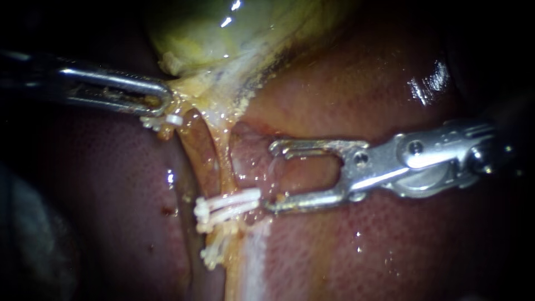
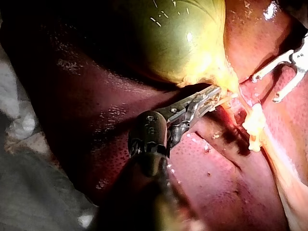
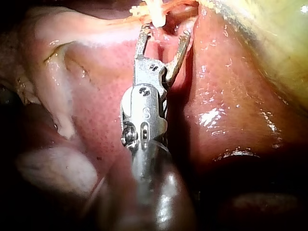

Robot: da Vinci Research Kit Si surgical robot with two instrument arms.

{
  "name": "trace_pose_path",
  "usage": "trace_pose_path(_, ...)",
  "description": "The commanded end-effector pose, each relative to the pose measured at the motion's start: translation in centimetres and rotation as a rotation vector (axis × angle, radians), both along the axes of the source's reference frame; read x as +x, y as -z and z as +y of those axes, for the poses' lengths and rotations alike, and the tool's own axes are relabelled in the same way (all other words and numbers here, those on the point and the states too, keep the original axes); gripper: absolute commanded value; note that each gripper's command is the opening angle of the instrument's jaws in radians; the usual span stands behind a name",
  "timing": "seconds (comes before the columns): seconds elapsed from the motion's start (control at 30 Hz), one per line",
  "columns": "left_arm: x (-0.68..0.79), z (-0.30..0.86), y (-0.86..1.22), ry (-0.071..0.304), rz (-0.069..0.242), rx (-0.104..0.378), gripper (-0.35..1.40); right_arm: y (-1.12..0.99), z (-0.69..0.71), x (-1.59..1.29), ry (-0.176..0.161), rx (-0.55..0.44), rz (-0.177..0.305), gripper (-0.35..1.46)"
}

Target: Going back second clip right tube

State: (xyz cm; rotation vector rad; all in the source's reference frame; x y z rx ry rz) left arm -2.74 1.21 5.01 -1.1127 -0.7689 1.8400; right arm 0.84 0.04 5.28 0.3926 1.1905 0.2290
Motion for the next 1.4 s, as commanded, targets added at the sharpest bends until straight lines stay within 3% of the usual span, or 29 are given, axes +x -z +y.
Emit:
trace_pose_path(0.03, 0.00, 0.00, 0.00, 0.000, 0.000, 0.000, -0.35, 0.00, -0.01, -0.04, 0.012, -0.007, -0.013, 0.50)
trace_pose_path(0.23, 0.00, 0.00, 0.00, 0.000, 0.000, 0.000, -0.35, 0.04, 0.00, -0.24, 0.046, -0.047, -0.026, 0.50)
trace_pose_path(0.63, -0.02, 0.03, -0.05, 0.000, 0.000, -0.001, -0.35, 0.07, 0.02, -0.44, 0.054, -0.049, -0.020, 0.50)
trace_pose_path(1.07, -0.35, -0.02, -0.41, -0.003, 0.001, -0.009, -0.35, 0.08, 0.02, -0.47, 0.057, -0.055, -0.017, 0.50)
trace_pose_path(1.4, -0.51, -0.03, -0.64, -0.010, -0.006, -0.013, -0.35, 0.08, 0.02, -0.47, 0.058, -0.055, -0.017, 0.50)
